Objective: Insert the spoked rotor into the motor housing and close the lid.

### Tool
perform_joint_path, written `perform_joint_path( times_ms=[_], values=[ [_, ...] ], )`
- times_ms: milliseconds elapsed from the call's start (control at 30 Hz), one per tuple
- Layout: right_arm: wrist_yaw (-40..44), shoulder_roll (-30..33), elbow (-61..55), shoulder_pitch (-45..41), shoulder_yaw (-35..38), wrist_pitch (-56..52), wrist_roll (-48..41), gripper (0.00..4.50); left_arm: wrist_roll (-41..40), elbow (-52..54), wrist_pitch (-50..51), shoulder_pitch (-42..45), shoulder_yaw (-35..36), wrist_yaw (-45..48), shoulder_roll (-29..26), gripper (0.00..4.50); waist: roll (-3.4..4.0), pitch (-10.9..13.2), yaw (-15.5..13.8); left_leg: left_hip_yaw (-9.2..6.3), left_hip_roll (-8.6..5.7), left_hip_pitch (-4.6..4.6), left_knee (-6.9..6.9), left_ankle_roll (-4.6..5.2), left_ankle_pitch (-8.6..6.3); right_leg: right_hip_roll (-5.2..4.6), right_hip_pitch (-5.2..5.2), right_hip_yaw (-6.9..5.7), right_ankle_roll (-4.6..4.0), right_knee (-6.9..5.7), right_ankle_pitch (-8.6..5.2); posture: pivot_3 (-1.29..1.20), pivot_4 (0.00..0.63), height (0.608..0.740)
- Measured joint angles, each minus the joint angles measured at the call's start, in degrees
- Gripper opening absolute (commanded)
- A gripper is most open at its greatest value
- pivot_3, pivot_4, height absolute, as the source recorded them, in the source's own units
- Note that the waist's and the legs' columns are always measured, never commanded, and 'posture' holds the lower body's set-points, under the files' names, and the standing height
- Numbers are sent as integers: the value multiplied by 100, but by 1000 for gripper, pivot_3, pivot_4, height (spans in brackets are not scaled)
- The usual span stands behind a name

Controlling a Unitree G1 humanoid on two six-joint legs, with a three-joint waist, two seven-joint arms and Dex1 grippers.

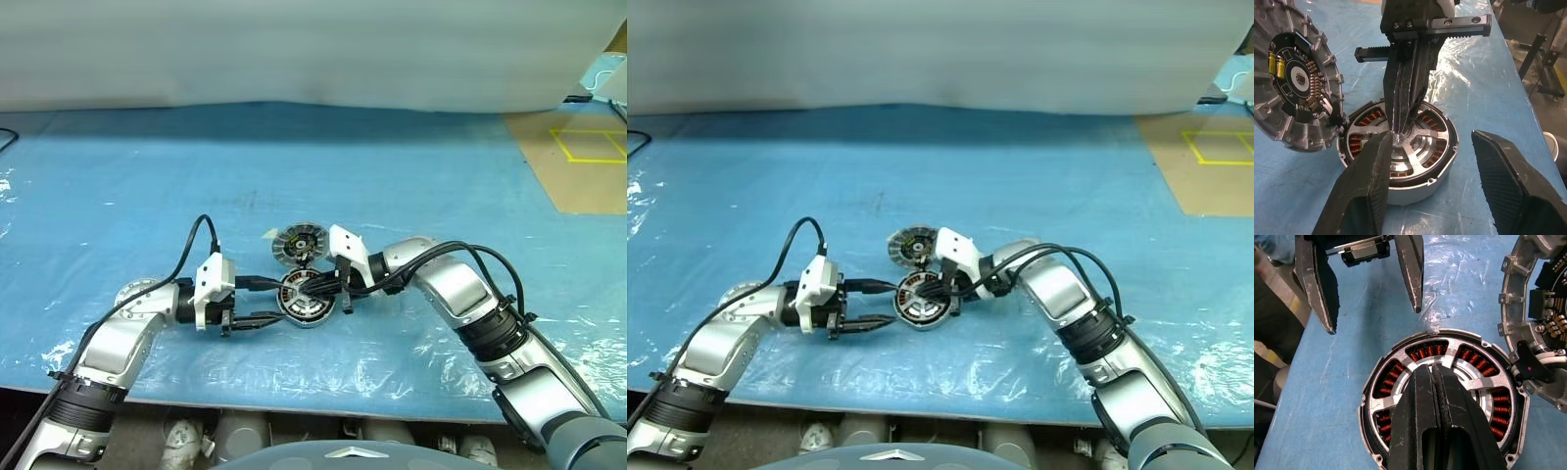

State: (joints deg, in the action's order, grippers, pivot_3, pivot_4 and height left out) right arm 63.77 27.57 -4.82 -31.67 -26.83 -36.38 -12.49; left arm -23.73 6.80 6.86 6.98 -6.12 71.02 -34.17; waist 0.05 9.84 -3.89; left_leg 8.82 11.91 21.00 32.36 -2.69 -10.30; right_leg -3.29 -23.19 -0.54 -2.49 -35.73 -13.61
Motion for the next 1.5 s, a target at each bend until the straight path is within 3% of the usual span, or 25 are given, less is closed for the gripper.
perform_joint_path(
  times_ms=[300, 400, 600, 767, 1133, 1500],
  values=[
    [-26, 163, 235, -107, -485, 1289, 743, 16, 1, 27, 2, -37, -1, -59, 1, 2737, -4, -41, -3, 1, -2, -69, -3, 5, -3, -3, 67, 5, 3, 2, -2, 0, 150, 740],
    [33, 144, 206, 4, -285, 1042, 546, 16, 0, 78, 1, -44, 0, -74, -1, 2737, -5, -41, -17, -1, -2, -109, -12, 25, -16, -8, 104, 8, 46, 10, -27, 0, 150, 740],
    [290, 122, 36, 339, 172, -114, -330, 16, -27, 84, 67, -70, 9, -31, -85, 2737, -5, -41, -19, 1, -3, -56, -17, 15, -9, -3, 55, 9, 7, 17, -5, 0, 150, 740],
    [192, -30, 30, 292, 365, -388, -553, 16, -82, 29, 123, 210, 11, 34, -102, 2737, -4, -41, 3, 1, 1, 11, -10, 0, 0, 10, -15, 6, 2, 4, -2, 0, 150, 740],
    [142, 256, -125, 142, -111, 345, 76, 16, -78, -126, 114, 306, 3, 28, -41, 2737, -4, -41, -8, 1, -1, 4, -12, -1, 0, 5, -5, 5, 2, 10, -3, 0, 150, 740],
    [343, 174, -110, 50, -51, -48, -192, 16, -91, -92, 113, 222, 7, -59, -40, 2737, -4, -41, -7, 1, -1, 11, -12, -1, 0, 5, -10, 4, 2, 11, -3, 0, 150, 740]
  ],
)
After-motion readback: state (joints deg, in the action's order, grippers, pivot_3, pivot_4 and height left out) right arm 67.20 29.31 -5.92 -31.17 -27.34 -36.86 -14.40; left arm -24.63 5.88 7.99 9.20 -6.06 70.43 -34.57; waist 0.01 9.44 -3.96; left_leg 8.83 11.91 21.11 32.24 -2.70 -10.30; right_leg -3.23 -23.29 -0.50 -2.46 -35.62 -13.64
